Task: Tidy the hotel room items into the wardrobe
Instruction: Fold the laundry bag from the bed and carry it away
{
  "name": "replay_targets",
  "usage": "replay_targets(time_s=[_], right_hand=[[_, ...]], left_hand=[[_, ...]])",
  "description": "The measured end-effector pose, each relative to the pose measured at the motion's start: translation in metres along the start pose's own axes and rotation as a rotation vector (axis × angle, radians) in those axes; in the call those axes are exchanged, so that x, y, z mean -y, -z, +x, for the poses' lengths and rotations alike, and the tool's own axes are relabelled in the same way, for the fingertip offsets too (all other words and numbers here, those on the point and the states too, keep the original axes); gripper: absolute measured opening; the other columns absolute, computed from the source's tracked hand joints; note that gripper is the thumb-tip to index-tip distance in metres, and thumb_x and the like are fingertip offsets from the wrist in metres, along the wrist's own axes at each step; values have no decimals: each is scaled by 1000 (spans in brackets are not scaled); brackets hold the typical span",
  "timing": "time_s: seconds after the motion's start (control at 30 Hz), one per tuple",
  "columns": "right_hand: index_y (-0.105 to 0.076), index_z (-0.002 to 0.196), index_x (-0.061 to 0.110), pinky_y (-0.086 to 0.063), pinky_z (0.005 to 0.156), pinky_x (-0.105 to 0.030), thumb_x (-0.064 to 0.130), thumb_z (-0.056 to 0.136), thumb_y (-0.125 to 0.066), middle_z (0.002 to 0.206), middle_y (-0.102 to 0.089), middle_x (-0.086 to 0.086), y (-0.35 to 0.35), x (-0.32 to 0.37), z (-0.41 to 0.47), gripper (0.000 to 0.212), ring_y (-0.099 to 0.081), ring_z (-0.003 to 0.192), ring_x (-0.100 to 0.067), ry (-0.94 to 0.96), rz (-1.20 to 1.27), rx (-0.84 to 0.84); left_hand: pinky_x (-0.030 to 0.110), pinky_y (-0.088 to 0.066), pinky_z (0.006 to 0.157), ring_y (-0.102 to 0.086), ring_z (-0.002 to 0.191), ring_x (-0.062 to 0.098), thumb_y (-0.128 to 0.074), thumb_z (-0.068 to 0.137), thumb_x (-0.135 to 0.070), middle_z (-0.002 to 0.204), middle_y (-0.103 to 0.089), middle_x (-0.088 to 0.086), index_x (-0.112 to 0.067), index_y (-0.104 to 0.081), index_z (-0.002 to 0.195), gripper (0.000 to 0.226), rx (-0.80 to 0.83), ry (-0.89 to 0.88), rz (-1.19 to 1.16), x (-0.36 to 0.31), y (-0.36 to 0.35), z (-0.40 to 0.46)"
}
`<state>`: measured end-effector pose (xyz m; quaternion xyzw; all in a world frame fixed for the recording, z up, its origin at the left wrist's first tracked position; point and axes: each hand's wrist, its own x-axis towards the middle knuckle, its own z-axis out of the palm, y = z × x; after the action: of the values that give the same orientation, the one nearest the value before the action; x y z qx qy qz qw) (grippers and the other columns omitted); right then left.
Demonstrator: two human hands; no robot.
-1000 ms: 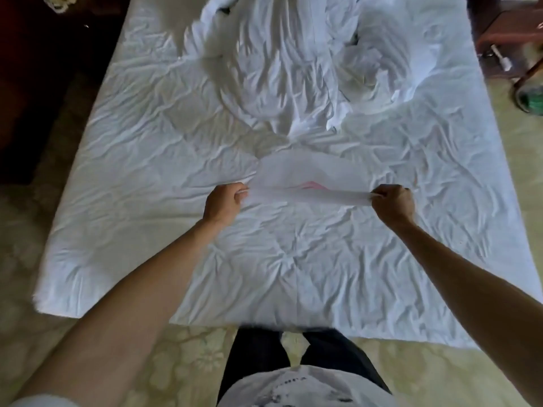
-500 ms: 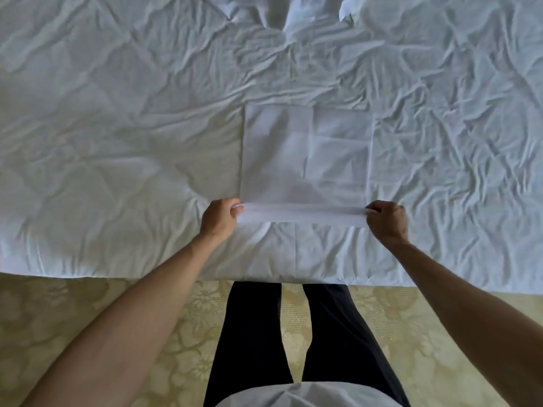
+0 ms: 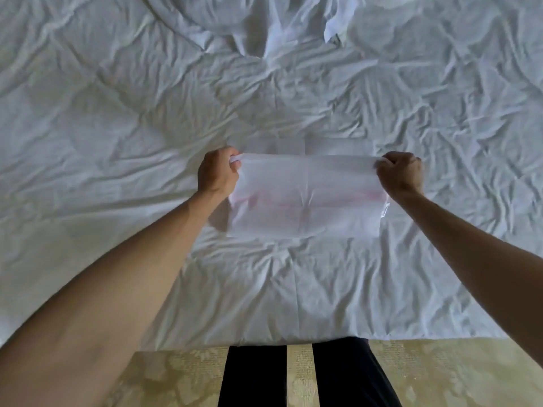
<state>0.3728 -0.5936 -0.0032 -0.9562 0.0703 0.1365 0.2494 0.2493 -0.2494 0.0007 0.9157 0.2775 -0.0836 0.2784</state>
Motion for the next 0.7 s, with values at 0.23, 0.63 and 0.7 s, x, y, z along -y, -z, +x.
replay_targets(time_s=[0.23, 0.63, 0.7], right_hand=[[-58, 69, 8, -35, 60, -32, 36, 76, -45, 64, -53, -17, -42, -11, 53, 32, -57, 70, -37, 20, -8, -5], [-53, 135, 7, -41, 101, -41, 19, 89, -60, 133, -54, -12, -100, 19, -102, 48, -50, 124, -31, 466, 30, -112], [-50, 141, 8, -38, 106, -42, 24, 92, -57, 143, -50, -12, -124, 18, -124, 52, -45, 131, -30, 473, -55, -42]], left_hand=[[37, -45, 93, -58, 117, 33, -57, 94, -14, 122, -67, 12, -15, -68, 118, 27, -78, 142, 62, 3, -33, 51], [32, -47, 89, -63, 115, 29, -76, 81, -46, 118, -70, 11, -6, -60, 120, 57, -25, 486, -250, 30, -43, 22], [31, -48, 89, -64, 113, 28, -77, 79, -47, 118, -70, 9, -9, -64, 119, 57, 21, 503, -260, 34, -48, 19]])
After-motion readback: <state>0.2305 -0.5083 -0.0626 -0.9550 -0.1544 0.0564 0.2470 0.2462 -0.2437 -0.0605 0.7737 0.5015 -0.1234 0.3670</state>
